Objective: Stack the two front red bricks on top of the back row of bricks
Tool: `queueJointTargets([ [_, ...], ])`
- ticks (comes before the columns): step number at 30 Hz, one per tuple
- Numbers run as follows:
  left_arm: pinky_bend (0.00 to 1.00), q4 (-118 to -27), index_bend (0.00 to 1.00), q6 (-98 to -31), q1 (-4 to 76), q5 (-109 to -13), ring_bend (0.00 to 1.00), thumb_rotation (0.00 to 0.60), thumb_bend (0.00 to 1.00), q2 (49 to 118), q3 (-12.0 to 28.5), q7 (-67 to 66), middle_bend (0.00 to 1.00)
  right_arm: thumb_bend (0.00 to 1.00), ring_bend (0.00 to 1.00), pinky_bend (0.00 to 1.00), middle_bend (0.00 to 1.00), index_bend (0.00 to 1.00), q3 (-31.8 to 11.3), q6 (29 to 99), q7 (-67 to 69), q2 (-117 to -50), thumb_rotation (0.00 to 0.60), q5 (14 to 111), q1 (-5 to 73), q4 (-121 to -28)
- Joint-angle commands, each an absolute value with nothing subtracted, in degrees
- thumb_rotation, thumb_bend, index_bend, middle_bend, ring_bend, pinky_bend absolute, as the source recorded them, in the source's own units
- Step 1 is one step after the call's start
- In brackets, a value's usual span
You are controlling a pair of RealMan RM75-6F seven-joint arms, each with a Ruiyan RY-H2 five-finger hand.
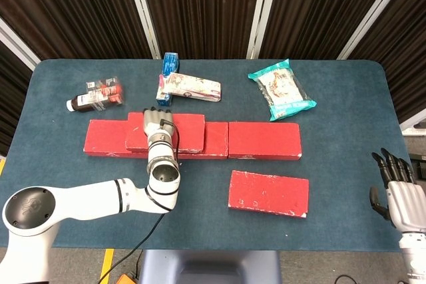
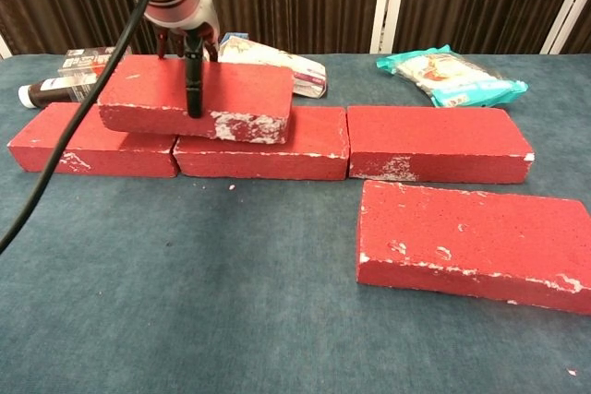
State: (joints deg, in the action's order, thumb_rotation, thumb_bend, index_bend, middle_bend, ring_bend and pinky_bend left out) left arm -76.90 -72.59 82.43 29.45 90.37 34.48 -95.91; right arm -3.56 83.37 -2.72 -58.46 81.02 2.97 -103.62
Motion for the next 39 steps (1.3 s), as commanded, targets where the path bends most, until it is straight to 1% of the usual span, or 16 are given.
queueJointTargets([
  [1, 0.13, -76.46, 0.00, -73.00, 81.94, 29.39, 0.00, 0.600, 0.19, 90.40, 34.50, -96.24, 0.11, 0.65, 0.00, 0.00, 0.02, 0.17, -3.53, 83.14, -2.86, -58.46, 0.600, 80.94, 3.02, -103.67],
  [16, 0.13, -78.57, 0.00, -73.92, 79.37, 29.36, 0.00, 0.600, 0.19, 89.02, 35.82, -97.63, 0.10, 0.65, 0.00, 0.00, 0.02, 0.17, -3.40, 82.25, -4.13, -58.70, 0.600, 80.60, 3.25, -104.14],
  [39, 0.13, -76.35, 0.00, -71.52, 78.00, 28.02, 0.00, 0.600, 0.19, 90.99, 35.61, -98.31, 0.08, 0.65, 0.00, 0.00, 0.02, 0.16, -3.18, 81.60, -5.02, -58.67, 0.600, 80.27, 3.30, -104.63],
])
